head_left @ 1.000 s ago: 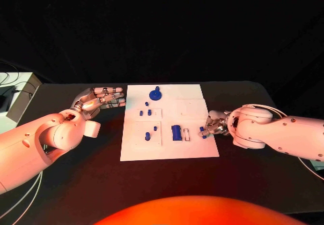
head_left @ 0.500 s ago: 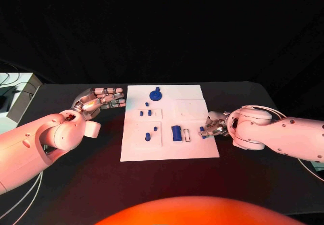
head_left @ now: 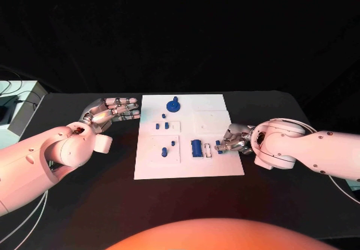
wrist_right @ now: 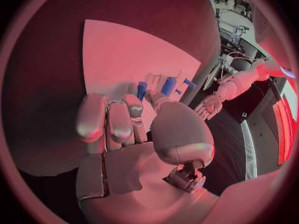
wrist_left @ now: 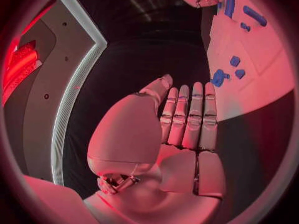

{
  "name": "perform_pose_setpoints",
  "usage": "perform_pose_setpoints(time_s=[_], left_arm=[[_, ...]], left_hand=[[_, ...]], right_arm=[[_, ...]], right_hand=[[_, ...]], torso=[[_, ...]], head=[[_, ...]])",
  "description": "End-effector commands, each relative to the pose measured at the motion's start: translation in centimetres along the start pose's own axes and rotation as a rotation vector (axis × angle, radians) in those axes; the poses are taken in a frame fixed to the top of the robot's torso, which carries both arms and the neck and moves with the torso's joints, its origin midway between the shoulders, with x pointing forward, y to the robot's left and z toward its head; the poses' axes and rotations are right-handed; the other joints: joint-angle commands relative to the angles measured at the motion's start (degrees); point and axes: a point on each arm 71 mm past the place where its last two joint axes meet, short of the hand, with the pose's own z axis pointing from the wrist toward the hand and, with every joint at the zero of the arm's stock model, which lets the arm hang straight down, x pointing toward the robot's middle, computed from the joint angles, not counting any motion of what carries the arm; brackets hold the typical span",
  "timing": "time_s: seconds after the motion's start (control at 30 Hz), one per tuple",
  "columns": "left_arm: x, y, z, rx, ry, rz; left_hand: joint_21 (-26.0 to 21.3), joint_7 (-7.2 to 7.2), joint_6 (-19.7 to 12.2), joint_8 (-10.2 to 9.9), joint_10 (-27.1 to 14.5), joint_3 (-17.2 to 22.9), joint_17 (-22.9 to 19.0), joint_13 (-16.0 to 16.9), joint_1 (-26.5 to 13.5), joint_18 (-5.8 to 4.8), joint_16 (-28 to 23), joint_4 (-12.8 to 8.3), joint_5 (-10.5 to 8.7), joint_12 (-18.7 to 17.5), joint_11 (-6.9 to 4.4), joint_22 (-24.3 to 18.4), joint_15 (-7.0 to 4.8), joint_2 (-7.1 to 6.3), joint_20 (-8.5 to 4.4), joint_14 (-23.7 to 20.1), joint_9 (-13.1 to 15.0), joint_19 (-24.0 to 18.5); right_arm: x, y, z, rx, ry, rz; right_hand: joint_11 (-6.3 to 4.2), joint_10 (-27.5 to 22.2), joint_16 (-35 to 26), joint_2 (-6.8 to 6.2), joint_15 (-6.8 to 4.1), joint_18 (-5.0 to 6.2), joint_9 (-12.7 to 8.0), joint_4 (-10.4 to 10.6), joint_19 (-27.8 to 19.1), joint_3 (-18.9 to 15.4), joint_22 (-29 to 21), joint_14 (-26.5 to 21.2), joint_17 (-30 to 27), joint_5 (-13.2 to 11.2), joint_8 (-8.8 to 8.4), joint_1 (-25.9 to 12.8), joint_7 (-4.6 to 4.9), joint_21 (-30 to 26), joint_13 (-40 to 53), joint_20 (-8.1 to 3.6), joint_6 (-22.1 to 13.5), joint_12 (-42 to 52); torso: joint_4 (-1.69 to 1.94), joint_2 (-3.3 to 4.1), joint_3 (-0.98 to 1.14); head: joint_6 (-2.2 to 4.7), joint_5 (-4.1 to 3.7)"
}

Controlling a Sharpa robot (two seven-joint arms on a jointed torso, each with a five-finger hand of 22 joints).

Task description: Assemble the parts on the task board

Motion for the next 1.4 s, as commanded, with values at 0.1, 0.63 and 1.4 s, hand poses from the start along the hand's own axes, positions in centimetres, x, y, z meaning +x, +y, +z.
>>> perform_pose_setpoints(time_s=[0.1, 0.63, 1.4], left_arm=[[0.2, 0.0, 0.0, 0.005, 0.012, -0.009], [0.2, -0.1, -0.1, 0.004, 0.014, -0.009], [0.0, -0.1, -0.2, 0.002, 0.014, -0.008]], left_hand=[[-0.1, 0.24, -0.1, -0.1, 0.0, 0.0, 0.0, 0.0, 0.1, -0.2, -0.2, 0.2, -0.05, -0.1, 0.17, 0.0, 0.11, -0.22, 0.19, -0.4, 0.0, -0.1], [-0.1, 0.24, -0.1, -0.1, 0.0, 0.0, 0.0, 0.0, 0.1, -0.2, -0.2, 0.2, -0.05, -0.1, 0.17, 0.0, 0.11, -0.22, 0.19, -0.4, 0.0, -0.1], [-0.1, 0.24, -0.1, 0.0, -0.1, 0.1, 0.0, 0.0, 0.0, -0.19, -0.2, 0.3, -0.07, -0.1, 0.21, 0.0, 0.13, -0.28, 0.21, -0.4, 0.0, -0.1]], right_arm=[[0.0, 1.2, -0.5, -0.054, 0.011, 0.087], [0.9, 2.7, 0.1, -0.063, 0.057, 0.083], [1.3, 2.0, 1.0, -0.014, 0.065, 0.046]], right_hand=[[-0.21, 0.5, -0.3, -0.05, -0.06, 0.49, 0.1, -17.2, 3.4, 16.9, 8.0, 0.2, 0.0, 0.3, 0.31, -0.1, -0.1, 0.1, -0.1, -0.1, 0.3, 0.0], [-0.21, 0.5, -0.4, 0.05, -0.06, 0.49, 0.2, -17.2, 3.3, 16.7, 8.0, 0.2, 0.0, 0.2, 0.39, -0.1, -0.11, 0.1, -0.1, -0.09, 0.3, 0.0], [-0.2, 0.4, -0.4, 0.11, -0.05, 0.49, 0.3, -17.2, 3.3, 16.6, 8.0, 0.2, 0.0, 0.2, 0.4, 0.0, -0.1, 0.1, -0.2, -0.09, 0.2, 0.0]], torso=[[-0.04, 0.03, 0.01], [0.01, 0.1, -0.05], [-0.07, 0.07, 0.05]], head=[[-0.1, 0.06], [-0.26, 0.29], [-0.67, 0.6]])
